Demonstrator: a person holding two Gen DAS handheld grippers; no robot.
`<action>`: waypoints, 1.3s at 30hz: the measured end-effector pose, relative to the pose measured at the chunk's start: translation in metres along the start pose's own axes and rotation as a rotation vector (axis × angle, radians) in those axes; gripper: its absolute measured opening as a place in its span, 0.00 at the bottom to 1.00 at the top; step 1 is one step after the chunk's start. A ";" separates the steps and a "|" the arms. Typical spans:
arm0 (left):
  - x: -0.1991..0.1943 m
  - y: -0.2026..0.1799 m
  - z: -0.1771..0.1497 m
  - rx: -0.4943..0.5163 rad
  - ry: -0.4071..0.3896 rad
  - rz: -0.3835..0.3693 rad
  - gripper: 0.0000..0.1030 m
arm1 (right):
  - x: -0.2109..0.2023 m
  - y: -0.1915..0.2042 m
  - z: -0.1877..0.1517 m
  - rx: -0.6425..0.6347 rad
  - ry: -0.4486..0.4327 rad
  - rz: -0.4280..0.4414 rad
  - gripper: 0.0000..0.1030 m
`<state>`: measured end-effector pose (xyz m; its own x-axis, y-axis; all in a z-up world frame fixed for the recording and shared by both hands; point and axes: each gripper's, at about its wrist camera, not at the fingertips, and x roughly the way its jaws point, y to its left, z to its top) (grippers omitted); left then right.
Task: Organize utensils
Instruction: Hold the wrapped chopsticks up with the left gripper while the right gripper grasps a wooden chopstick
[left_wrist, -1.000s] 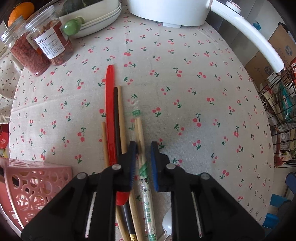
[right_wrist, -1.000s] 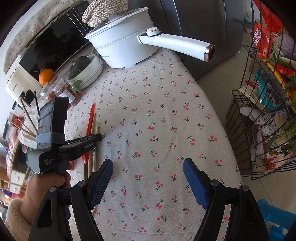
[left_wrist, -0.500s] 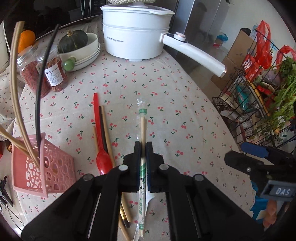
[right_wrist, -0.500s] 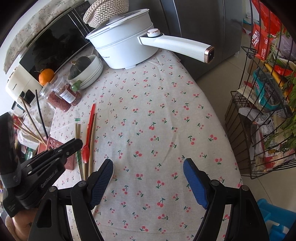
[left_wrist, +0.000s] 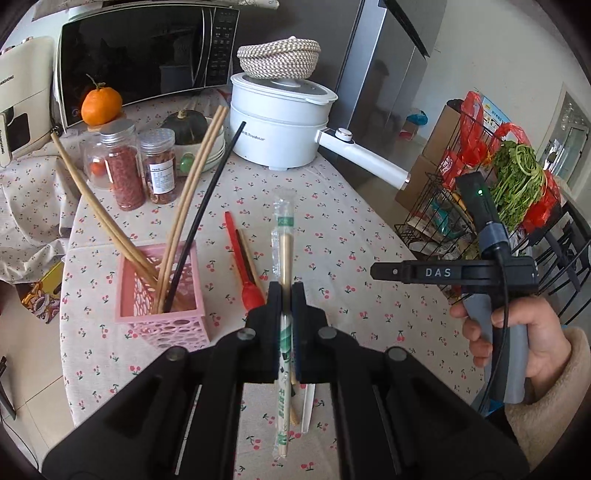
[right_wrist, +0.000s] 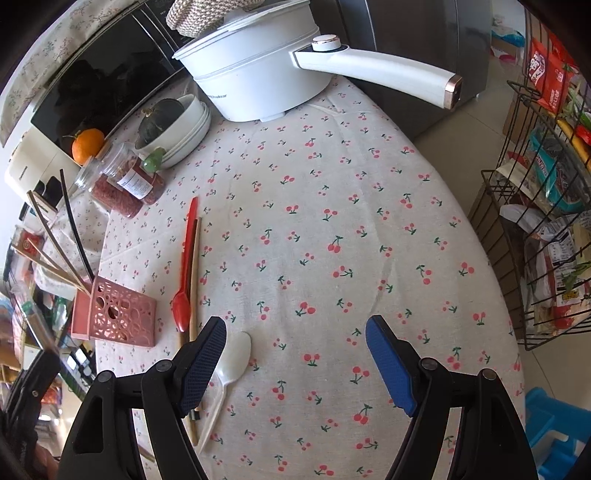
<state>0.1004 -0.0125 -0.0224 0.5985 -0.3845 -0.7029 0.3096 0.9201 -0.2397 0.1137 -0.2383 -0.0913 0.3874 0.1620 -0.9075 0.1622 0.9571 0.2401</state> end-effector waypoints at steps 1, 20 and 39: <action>-0.004 0.004 0.001 -0.007 -0.016 -0.003 0.06 | 0.007 0.006 0.000 0.000 0.010 0.008 0.77; -0.034 0.051 -0.002 -0.089 -0.081 0.001 0.06 | 0.120 0.093 0.036 0.003 0.065 0.140 0.19; -0.033 0.056 -0.002 -0.117 -0.071 0.006 0.06 | 0.123 0.107 0.037 -0.053 0.073 0.075 0.12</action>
<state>0.0965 0.0513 -0.0142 0.6520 -0.3798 -0.6562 0.2200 0.9230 -0.3156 0.2117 -0.1252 -0.1644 0.3292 0.2489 -0.9109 0.0866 0.9526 0.2916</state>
